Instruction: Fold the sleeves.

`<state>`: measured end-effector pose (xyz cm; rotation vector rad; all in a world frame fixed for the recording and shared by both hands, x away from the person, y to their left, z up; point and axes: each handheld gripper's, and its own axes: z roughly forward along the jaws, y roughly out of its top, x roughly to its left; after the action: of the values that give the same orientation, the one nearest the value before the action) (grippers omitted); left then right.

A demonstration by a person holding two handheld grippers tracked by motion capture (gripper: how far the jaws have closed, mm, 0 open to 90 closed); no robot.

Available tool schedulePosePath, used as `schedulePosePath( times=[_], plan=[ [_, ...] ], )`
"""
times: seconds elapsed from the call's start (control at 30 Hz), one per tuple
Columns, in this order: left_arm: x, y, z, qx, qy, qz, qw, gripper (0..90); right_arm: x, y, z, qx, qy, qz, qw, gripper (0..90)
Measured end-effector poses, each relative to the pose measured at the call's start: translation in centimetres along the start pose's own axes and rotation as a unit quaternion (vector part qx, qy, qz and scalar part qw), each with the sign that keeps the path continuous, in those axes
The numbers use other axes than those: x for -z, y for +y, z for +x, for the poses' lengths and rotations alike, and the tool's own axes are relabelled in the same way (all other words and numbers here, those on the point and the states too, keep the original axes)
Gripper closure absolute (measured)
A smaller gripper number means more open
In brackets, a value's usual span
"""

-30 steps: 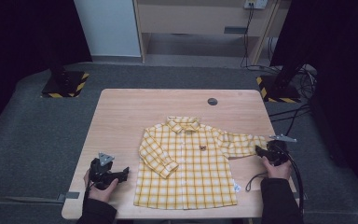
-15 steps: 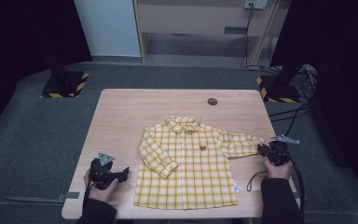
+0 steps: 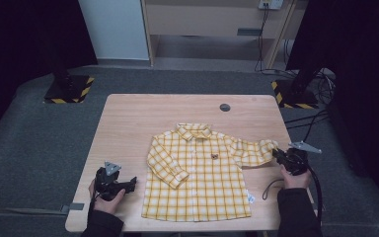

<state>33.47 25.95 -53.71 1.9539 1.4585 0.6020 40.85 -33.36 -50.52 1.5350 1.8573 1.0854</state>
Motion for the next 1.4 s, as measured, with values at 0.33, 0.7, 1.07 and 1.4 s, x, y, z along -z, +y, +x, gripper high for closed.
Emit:
schedulePosePath(
  times=[0.33, 0.7, 1.07, 1.4],
  plan=[
    [0.0, 0.0, 0.0, 0.0, 0.0, 0.0, 1.0, 7.8, 0.7, 0.9, 2.3, 0.02, 0.035, -0.021, 0.9989, 79.8],
    [0.0, 0.0, 0.0, 0.0, 0.001, 0.0, 1.0, 7.7, 1.2, 1.5, 3.9, 0.018, 0.079, -0.034, 0.9962, 79.6],
    [0.0, 0.0, -0.1, -0.003, 0.002, 0.001, 1.0, 7.6, 1.3, 1.7, 6.4, 0.031, 0.12, -0.037, 0.9916, 79.7],
    [0.0, 0.0, -0.1, -0.003, 0.002, 0.001, 1.0, 7.5, 1.2, 1.7, 8.7, 0.035, 0.157, -0.035, 0.9863, 79.4]
  ],
)
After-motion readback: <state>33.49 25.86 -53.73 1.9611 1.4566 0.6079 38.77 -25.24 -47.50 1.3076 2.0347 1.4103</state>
